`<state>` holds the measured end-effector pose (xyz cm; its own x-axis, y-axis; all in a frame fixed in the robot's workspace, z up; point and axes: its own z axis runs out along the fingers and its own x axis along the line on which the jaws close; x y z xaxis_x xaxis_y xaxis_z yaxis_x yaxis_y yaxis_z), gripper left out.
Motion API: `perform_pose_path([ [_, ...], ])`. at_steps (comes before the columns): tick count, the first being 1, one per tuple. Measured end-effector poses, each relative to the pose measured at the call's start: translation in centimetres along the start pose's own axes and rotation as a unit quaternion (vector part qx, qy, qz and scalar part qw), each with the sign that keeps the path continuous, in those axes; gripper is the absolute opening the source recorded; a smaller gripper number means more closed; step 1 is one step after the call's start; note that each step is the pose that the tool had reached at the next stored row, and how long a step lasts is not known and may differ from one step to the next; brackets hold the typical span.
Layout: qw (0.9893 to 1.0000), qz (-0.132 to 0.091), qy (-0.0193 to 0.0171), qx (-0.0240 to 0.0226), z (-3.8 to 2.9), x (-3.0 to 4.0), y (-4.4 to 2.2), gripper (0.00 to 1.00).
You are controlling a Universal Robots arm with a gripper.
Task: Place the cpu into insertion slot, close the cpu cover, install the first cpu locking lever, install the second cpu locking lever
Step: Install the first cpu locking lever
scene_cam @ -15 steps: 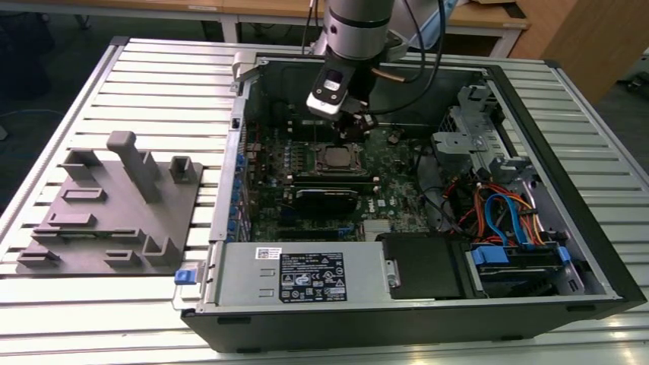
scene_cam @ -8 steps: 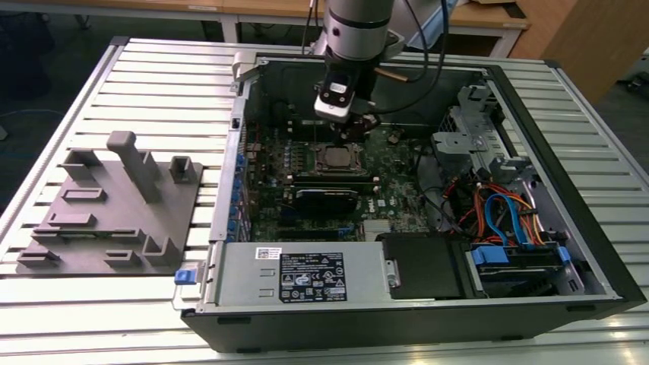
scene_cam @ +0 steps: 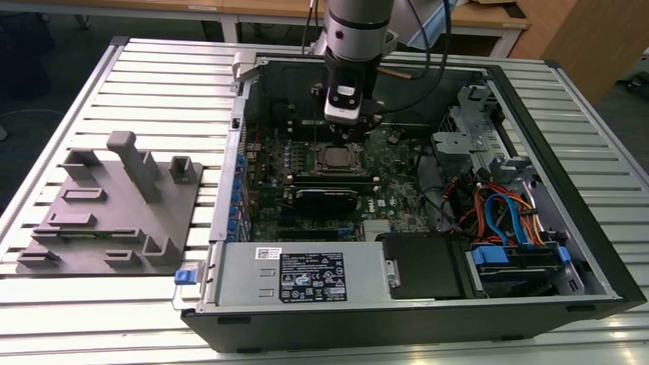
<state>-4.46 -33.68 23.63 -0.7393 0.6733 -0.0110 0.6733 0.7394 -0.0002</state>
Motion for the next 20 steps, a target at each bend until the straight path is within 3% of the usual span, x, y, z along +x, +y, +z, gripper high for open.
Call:
perform_pose_path([
  [16,1.0000,-0.009,0.0000,-0.0002,0.01,0.00,0.00,0.10],
  [20,0.9995,-0.032,0.0000,-0.0004,0.00,0.00,0.00,0.10],
])
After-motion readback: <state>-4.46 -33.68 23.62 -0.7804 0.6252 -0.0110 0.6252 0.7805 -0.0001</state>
